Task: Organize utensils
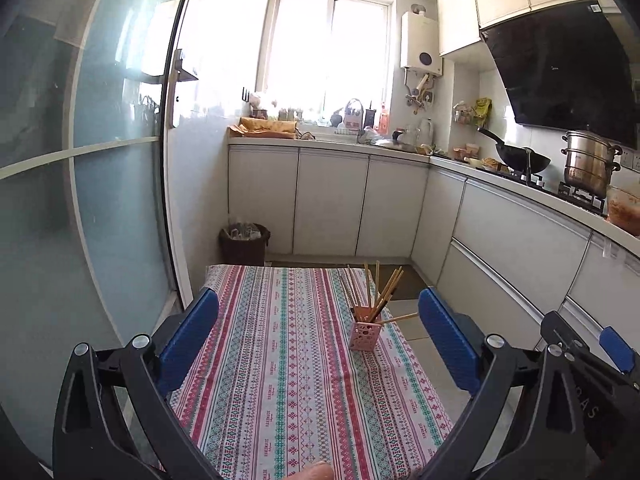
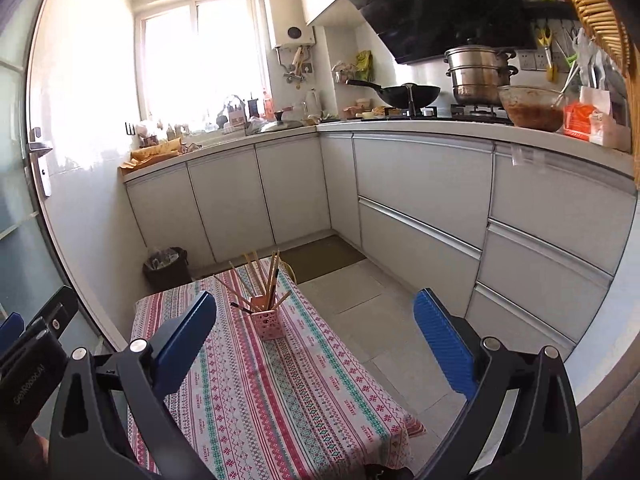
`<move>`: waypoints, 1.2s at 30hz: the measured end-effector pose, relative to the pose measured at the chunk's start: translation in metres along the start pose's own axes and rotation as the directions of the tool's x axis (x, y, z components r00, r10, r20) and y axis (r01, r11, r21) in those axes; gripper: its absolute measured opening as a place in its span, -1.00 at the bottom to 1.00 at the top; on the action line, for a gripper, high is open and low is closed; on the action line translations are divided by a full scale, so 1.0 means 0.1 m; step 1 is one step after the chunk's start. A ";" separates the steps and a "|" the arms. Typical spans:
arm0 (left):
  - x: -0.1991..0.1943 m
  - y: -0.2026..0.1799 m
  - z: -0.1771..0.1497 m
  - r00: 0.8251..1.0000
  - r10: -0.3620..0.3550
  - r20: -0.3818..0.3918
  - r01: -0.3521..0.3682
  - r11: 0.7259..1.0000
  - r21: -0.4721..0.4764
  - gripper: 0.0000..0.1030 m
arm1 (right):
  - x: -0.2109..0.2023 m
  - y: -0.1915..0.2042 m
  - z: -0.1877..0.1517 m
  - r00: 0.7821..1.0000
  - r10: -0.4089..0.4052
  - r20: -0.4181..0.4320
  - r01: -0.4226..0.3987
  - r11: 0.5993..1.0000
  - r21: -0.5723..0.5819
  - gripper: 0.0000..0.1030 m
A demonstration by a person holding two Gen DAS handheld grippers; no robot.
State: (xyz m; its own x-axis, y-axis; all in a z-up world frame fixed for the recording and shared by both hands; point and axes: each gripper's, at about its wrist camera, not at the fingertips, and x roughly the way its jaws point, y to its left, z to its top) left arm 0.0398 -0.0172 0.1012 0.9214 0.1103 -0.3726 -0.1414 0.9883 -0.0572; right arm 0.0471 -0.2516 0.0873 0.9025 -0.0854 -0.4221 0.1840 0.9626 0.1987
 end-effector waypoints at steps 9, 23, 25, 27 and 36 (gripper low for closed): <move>-0.19 -0.07 0.01 0.999 -0.013 0.031 0.012 1.000 0.020 0.86 | -0.15 -0.06 0.06 1.000 0.009 0.013 -0.009 1.000 0.012 0.87; -0.28 -0.07 0.03 0.999 -0.022 0.041 0.022 1.000 0.017 0.86 | -0.23 -0.11 0.08 0.999 0.026 0.020 -0.026 0.999 0.019 0.87; -0.28 -0.07 0.04 0.999 -0.025 0.040 0.025 1.000 0.014 0.86 | -0.25 -0.11 0.09 0.999 0.029 0.022 -0.029 0.999 0.020 0.87; -0.29 -0.06 0.04 0.999 -0.024 0.041 0.023 1.000 0.014 0.86 | -0.27 -0.12 0.10 0.999 0.030 0.026 -0.031 0.999 0.021 0.87; -0.36 -0.03 0.05 0.997 -0.037 0.065 0.036 0.999 0.008 0.86 | -0.34 -0.12 0.12 0.998 0.041 0.037 -0.042 0.999 0.020 0.87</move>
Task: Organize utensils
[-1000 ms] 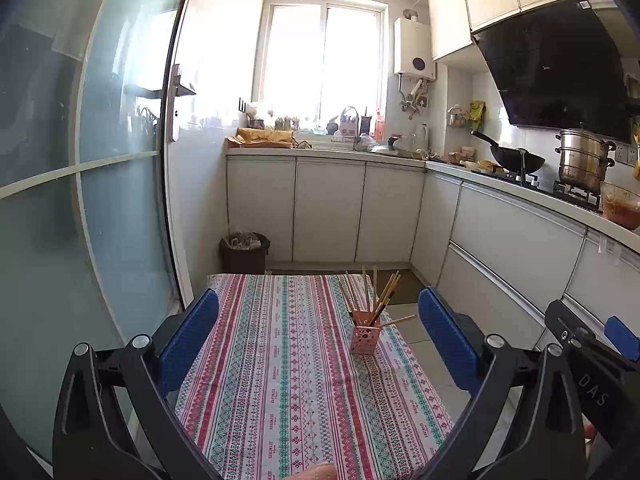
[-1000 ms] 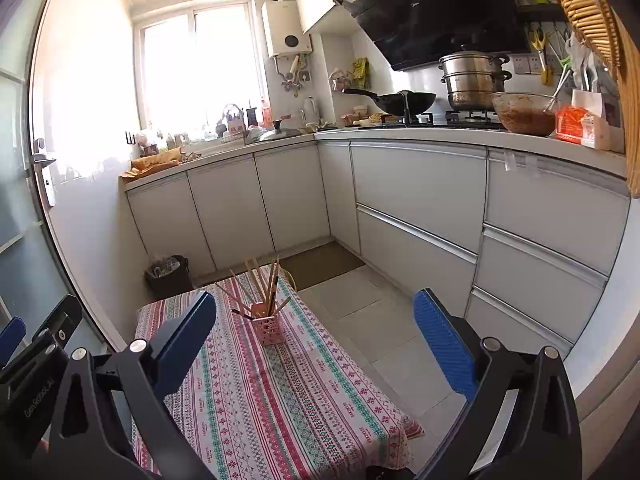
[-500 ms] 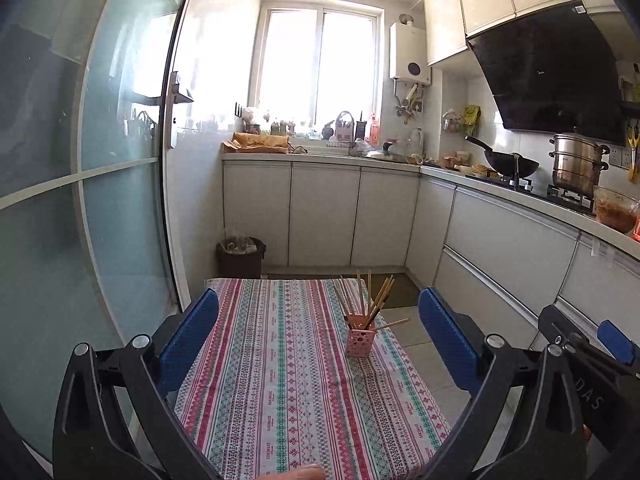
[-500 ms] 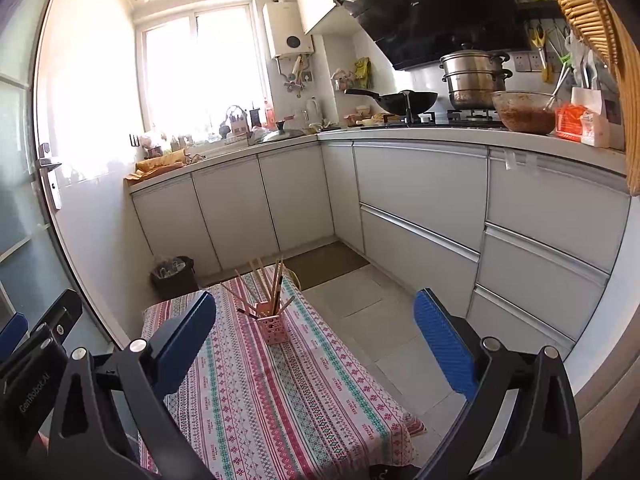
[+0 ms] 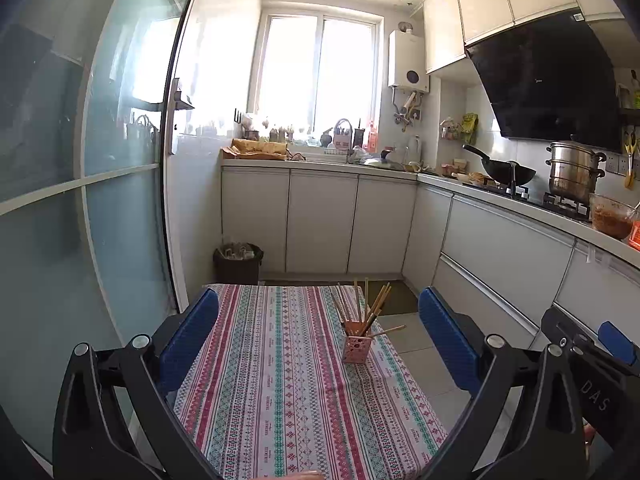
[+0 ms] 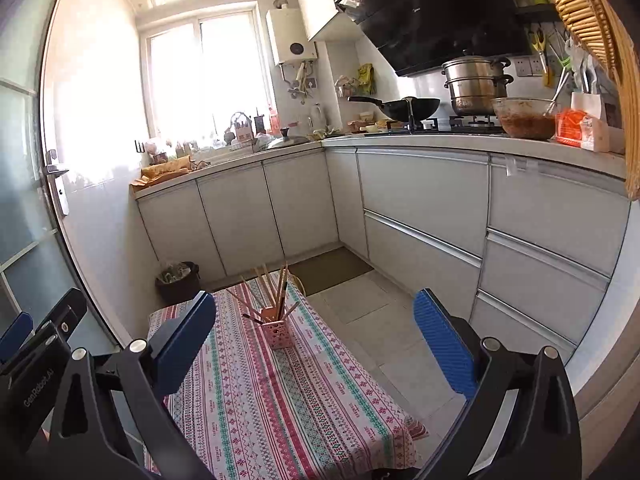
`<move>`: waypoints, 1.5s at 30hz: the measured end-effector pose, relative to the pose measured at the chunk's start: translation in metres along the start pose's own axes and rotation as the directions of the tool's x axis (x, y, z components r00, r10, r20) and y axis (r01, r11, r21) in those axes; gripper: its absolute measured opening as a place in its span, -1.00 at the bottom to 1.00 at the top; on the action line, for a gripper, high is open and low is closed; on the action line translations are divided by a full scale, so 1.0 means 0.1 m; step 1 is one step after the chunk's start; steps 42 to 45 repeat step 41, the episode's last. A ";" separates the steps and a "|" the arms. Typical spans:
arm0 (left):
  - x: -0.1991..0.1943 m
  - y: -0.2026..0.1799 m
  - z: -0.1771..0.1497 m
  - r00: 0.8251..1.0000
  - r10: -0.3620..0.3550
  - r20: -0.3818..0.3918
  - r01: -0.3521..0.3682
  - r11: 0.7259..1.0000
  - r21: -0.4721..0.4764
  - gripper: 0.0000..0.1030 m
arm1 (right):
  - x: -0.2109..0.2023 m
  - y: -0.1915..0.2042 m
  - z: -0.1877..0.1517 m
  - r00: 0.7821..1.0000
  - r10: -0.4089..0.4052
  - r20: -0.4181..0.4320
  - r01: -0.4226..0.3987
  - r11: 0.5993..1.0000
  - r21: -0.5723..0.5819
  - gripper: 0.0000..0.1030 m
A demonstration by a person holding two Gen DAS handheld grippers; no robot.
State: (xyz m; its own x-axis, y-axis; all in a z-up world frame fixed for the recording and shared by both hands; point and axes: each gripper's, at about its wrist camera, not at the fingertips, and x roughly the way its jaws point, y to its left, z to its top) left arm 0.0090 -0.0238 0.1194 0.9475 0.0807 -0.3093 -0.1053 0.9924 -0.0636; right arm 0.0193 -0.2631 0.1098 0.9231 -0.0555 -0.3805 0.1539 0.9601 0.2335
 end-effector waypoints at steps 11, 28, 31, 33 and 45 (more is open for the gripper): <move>-0.04 0.01 0.02 1.000 -0.014 -0.004 0.014 1.000 -0.001 0.86 | -0.06 0.00 0.02 1.000 0.008 0.005 -0.008 1.000 -0.002 0.87; -0.05 0.00 -0.01 1.000 -0.028 -0.008 0.028 1.000 0.001 0.33 | -0.09 0.04 -0.01 1.000 0.020 -0.003 -0.020 1.000 0.000 0.87; -0.05 0.01 0.01 0.998 -0.058 -0.002 0.058 0.998 -0.004 0.26 | -0.09 0.04 -0.02 1.000 0.023 -0.006 -0.023 1.000 0.001 0.87; -0.07 0.00 0.02 0.999 -0.043 0.008 0.043 0.999 0.002 0.61 | -0.10 0.05 -0.02 1.000 0.022 -0.003 -0.022 1.000 0.001 0.87; -0.09 0.01 0.02 1.000 0.000 0.005 0.001 1.000 -0.010 0.86 | -0.11 0.03 -0.02 1.000 0.025 0.005 -0.025 1.000 0.011 0.87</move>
